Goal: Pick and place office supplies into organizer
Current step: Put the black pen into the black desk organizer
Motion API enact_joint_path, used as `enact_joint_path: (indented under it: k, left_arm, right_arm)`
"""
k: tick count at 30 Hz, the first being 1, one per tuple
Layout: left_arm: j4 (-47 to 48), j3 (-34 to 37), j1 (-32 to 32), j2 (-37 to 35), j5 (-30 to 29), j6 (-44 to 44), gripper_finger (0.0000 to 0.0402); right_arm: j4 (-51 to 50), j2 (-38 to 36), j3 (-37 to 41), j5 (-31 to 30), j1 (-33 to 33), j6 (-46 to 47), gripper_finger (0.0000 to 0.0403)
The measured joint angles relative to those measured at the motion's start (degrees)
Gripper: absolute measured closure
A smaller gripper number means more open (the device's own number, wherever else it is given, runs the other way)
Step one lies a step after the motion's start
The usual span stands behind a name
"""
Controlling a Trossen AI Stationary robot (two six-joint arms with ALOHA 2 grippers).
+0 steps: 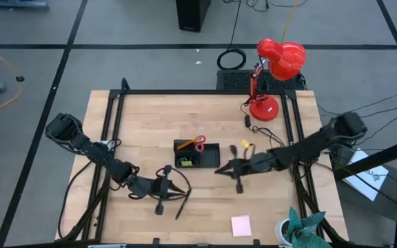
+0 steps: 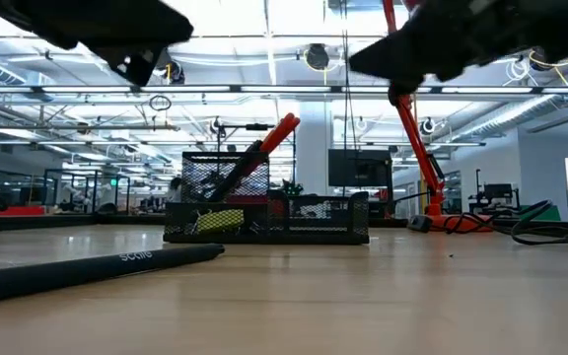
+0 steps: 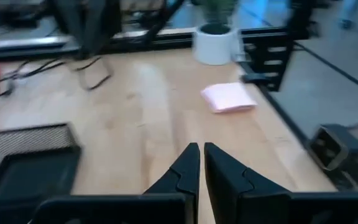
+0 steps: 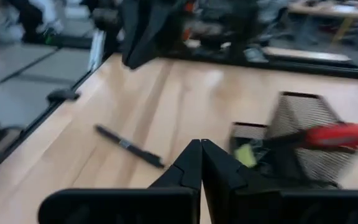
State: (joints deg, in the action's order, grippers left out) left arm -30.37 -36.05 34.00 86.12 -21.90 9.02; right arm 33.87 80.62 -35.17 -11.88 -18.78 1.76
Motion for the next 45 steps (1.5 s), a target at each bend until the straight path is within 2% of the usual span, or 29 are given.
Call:
enact_joint_path:
  k: [3, 6, 12, 15, 18, 23, 26, 30, 35, 40, 45]
  left_arm:
    - [4.05, -0.59, 0.33, 0.01, -2.89, 4.0, 0.0394]
    - [10.09, -2.28, 0.61, 0.22, -4.82, 9.47, 0.0395]
    - [22.53, -10.02, 1.96, 3.74, -8.59, 16.13, 0.0398]
    - [32.44, -15.25, 2.14, 5.45, -11.14, 23.76, 0.0398]
    - [43.58, -21.31, 1.81, 7.74, -11.77, 35.24, 0.0399]
    - [61.46, -32.07, 0.58, 14.22, -5.87, 48.77, 0.04]
    - [69.45, -38.68, -0.21, 19.13, -1.73, 50.28, 0.0399]
    - [75.88, -43.81, -1.72, 24.3, 2.45, 50.22, 0.0394]
    - [75.56, -45.18, -4.59, 26.45, 8.77, 51.24, 0.0348]
    - [74.71, -45.18, -7.66, 26.74, 12.9, 51.44, 0.0277]
    - [74.45, -45.18, -9.64, 26.74, 16.76, 47.96, 0.0211]
  right_arm:
    - [2.59, -6.24, 5.47, -3.05, -0.03, 0.78, 0.0403]
    - [5.47, -10.86, 11.15, -3.1, -0.03, 0.72, 0.0403]
    - [13.64, -18.03, 19.46, -3.32, 1.2, 0.43, 0.0403]
    - [17.43, -20.78, 21.87, -3.2, 1.63, 0.52, 0.0403]
    - [18.86, -22.5, 23.5, -3.15, 1.63, 0.38, 0.0403]
    - [19.25, -24.33, 23.73, -3.13, 1.63, -1.17, 0.0403]
    - [19.13, -24.83, 23.8, -3.11, 1.61, -1.91, 0.0403]
    - [19.78, -24.85, 23.77, -3.11, 1.61, -2.43, 0.0403]
    - [20.55, -24.85, 23.77, -3.08, 1.61, -2.06, 0.0403]
    - [20.73, -24.87, 23.77, -3.08, 1.61, -2.04, 0.0403]
    - [20.52, -24.87, 23.77, -3.06, 1.61, -2.03, 0.0403]
